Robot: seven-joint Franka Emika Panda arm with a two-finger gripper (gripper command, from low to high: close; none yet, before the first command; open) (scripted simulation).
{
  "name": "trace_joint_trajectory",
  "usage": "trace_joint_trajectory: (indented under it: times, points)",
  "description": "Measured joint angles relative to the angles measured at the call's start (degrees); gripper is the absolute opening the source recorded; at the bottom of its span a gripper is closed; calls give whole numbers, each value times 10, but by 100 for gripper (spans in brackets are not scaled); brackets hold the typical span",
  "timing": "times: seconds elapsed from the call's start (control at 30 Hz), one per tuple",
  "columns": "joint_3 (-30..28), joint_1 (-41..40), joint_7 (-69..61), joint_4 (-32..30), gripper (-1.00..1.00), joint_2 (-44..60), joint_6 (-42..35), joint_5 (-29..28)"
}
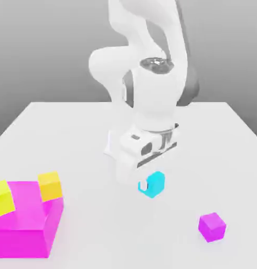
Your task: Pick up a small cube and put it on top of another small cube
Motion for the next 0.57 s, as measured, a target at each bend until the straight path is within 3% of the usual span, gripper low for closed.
trace_joint_trajectory:
  times: [0.27, 0.43, 0.47, 0.57]
  points:
    - [-137, -123, -208, 80, -100, -72, -149, -65]
    - [-168, -123, -255, 67, -100, -4, -72, -42]
    - [-171, -122, -260, 63, 100, 11, -53, -37]
    - [-171, -122, -260, 63, 100, 11, -53, -37]
